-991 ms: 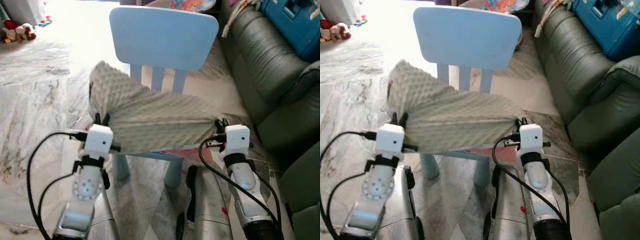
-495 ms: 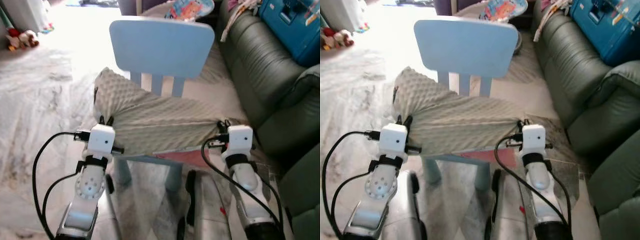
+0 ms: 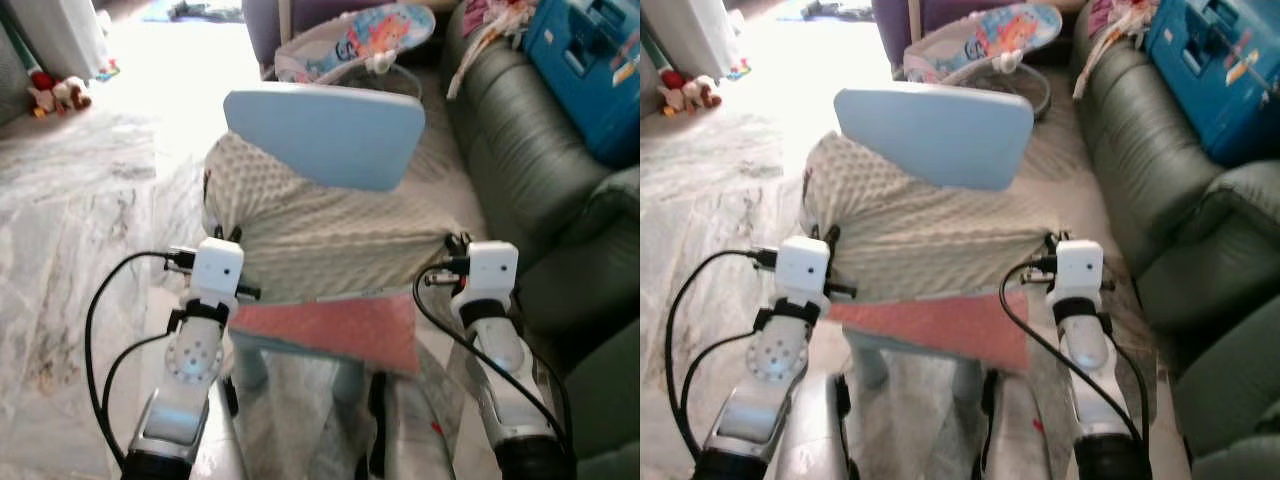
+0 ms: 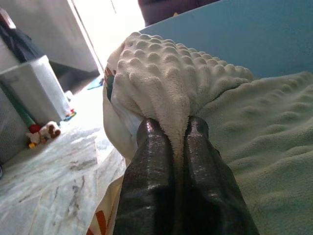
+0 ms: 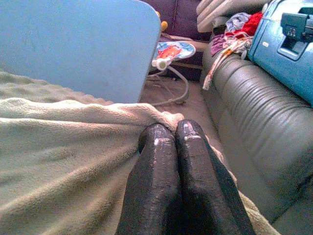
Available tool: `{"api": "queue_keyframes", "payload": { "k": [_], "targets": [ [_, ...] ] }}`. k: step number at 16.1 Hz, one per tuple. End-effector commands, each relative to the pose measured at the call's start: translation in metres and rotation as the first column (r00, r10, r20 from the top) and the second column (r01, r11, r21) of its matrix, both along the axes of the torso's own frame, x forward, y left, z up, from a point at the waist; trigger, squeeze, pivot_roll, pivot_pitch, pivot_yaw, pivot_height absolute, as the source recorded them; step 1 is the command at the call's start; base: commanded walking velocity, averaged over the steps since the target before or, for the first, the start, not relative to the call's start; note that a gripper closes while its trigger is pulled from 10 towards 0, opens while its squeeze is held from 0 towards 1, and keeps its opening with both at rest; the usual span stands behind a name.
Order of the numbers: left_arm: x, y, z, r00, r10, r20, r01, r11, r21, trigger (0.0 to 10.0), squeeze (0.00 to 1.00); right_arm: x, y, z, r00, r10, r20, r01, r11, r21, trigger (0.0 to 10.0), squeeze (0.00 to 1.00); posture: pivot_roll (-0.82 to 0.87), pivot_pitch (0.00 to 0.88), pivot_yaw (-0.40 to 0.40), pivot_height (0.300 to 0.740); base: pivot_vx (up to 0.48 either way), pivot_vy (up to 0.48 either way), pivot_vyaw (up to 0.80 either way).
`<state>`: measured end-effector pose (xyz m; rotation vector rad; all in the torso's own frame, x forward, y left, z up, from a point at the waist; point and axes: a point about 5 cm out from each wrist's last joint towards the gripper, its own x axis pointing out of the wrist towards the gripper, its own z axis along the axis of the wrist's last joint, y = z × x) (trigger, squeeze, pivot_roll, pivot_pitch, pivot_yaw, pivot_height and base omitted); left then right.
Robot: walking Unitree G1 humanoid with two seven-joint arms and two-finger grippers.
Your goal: Move the pillow to the sofa
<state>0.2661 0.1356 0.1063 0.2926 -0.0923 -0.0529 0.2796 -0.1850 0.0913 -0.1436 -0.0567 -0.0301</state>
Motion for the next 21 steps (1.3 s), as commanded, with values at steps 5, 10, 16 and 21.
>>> {"api": "queue_keyframes", "payload": {
  "k": [5, 10, 16, 21],
  "targets": [
    [0.007, 0.006, -0.006, 0.999, 0.036, -0.035, -0.036, 0.999, 0.001, 10.0, 0.0, 0.004, -0.005, 0.008, 0.999, -0.015, 0.029, 0.015, 1.0, 0.005, 10.0, 0.0, 0.01, 0.0, -0.021, 0.664, 0.0, 0.0, 0.0],
    [0.008, -0.002, -0.008, 0.998, -0.017, -0.065, 0.017, 1.0, 0.002, 10.0, 0.0, 0.012, -0.006, 0.015, 0.999, -0.022, 0.046, 0.022, 1.0, -0.002, 10.0, 0.0, 0.02, 0.0, -0.02, 0.719, 0.0, 0.0, 0.0],
    [-0.001, -0.01, -0.015, 0.99, -0.082, -0.117, 0.076, 0.996, -0.051, 10.0, 0.0, 0.01, -0.005, 0.016, 0.999, -0.025, 0.047, 0.025, 1.0, 0.003, 10.0, 0.0, 0.01, 0.0, -0.017, 0.74, 0.0, 0.0, 0.0],
    [-0.005, -0.017, -0.018, 0.978, -0.15, -0.148, 0.139, 0.987, -0.078, 10.0, 0.0, 0.006, -0.004, 0.011, 0.999, -0.037, 0.025, 0.036, 0.999, 0.02, 10.0, 0.0, 0.0, 0.0, -0.011, 0.74, 0.0, 0.0, -0.27]
  ]
}}
